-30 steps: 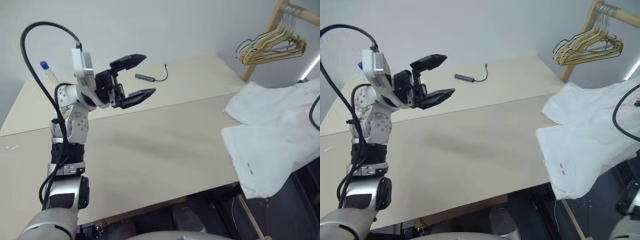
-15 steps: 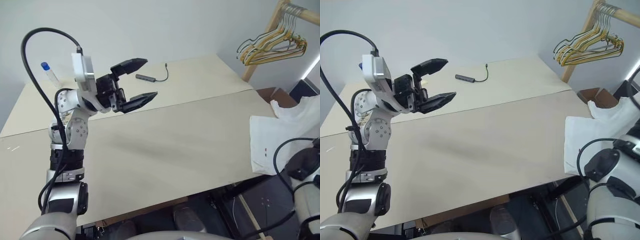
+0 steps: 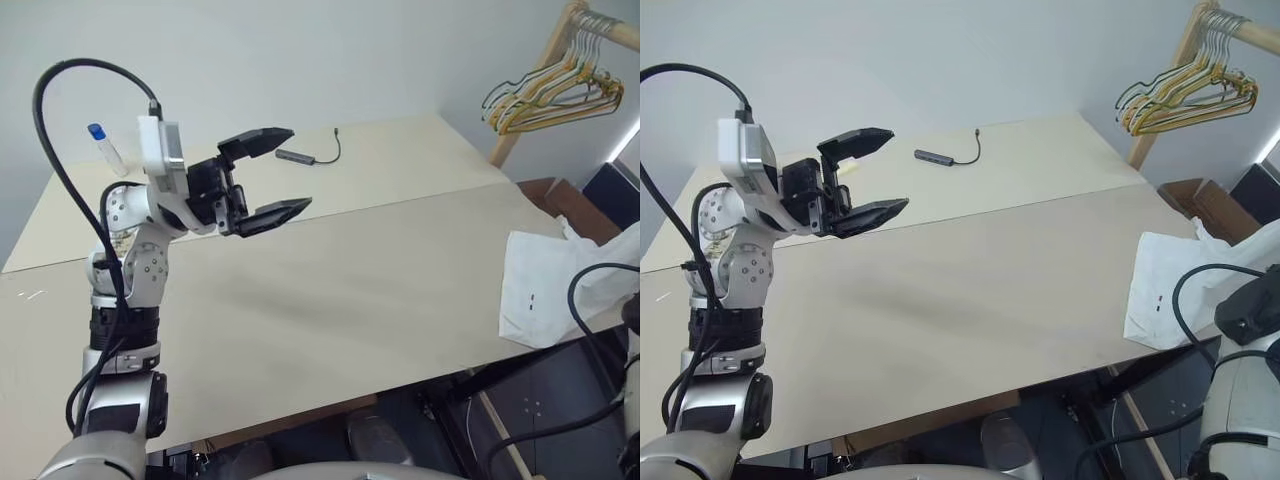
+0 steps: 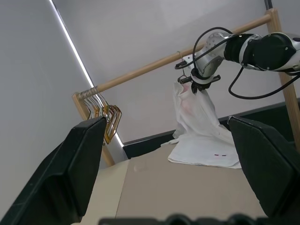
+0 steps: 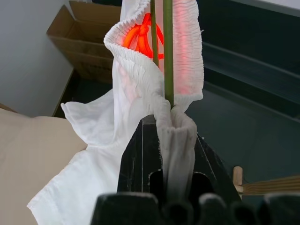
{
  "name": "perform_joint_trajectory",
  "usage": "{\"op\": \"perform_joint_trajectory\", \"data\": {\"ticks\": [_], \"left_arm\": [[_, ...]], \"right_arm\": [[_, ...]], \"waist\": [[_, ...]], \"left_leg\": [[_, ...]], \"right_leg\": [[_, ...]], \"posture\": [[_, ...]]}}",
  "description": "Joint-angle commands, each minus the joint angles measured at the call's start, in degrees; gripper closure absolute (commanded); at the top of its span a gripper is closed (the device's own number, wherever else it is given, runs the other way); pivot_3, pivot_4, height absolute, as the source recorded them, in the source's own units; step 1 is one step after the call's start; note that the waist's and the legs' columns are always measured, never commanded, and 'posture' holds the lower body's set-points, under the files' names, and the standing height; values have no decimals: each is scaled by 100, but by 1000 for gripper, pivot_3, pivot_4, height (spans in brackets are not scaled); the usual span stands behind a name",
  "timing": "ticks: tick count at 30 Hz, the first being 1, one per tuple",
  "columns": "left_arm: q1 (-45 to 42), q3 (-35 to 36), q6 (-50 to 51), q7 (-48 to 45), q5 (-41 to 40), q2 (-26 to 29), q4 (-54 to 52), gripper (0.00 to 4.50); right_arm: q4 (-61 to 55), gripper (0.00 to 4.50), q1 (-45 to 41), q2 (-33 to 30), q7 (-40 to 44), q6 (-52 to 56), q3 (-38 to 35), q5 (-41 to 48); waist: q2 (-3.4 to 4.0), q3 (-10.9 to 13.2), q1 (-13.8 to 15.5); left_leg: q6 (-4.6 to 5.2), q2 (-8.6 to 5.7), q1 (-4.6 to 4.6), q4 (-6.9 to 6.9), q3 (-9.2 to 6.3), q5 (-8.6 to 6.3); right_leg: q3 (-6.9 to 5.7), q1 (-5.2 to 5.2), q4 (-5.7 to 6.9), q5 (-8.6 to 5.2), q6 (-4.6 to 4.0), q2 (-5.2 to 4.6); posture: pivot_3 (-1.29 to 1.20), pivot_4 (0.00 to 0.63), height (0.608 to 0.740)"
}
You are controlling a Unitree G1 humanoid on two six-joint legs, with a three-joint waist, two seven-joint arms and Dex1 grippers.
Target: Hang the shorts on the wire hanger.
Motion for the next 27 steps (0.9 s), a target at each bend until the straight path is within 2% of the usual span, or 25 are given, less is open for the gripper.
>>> {"op": "perform_joint_trajectory", "data": {"ticks": [1, 11, 12, 18, 22, 27], "left_arm": [[-15, 65, 16, 31, -109, 64, -183, 0], [-3, 81, 35, -24, -165, 86, -164, 0], [-17, 75, 30, -25, -170, 81, -156, 0], [-32, 49, 16, -22, -180, 53, -108, 0], [24, 52, 13, 3, -190, 37, -151, 0], [145, 139, 125, 15, -284, 151, -267, 0]], "right_arm": [[-27, 3084, -120, -66, -6, -210, 181, 138], [-587, 165, 176, 93, -391, -550, 1024, -247], [-741, 53, 226, 122, -407, -528, 1124, -295], [-2452, 53, 722, 553, -722, -166, 1728, -808], [-3853, 53, 1226, 792, -676, -545, 2690, -1523], [-4590, 53, 1459, 1073, -488, -1145, 3098, -1820]], "waist": [[0, 0, 8], [2, 1, 17], [3, 1, 15], [6, 0, 20], [9, -2, 18], [9, -1, 43]], "left_leg": [[1, 0, 0, 0, 0, -1], [4, 0, 0, -1, 1, -2], [4, 0, 0, -1, 1, -2], [4, 1, 0, 0, -1, -2], [4, 1, 1, -1, -3, -2], [4, 1, 0, 0, -5, -2]], "right_leg": [[0, 1, -4, 1, 1, -1], [2, 2, -7, 1, 3, -1], [3, 2, -6, 1, 3, 0], [5, 1, -3, 2, 4, 0], [5, -3, 2, 2, 5, 0], [5, -3, 3, 2, 7, 0]], "posture": [[-164, 0, 740], [-160, 0, 740], [-162, 0, 740], [-168, 0, 740], [-159, 0, 740], [-143, 0, 740]]}}
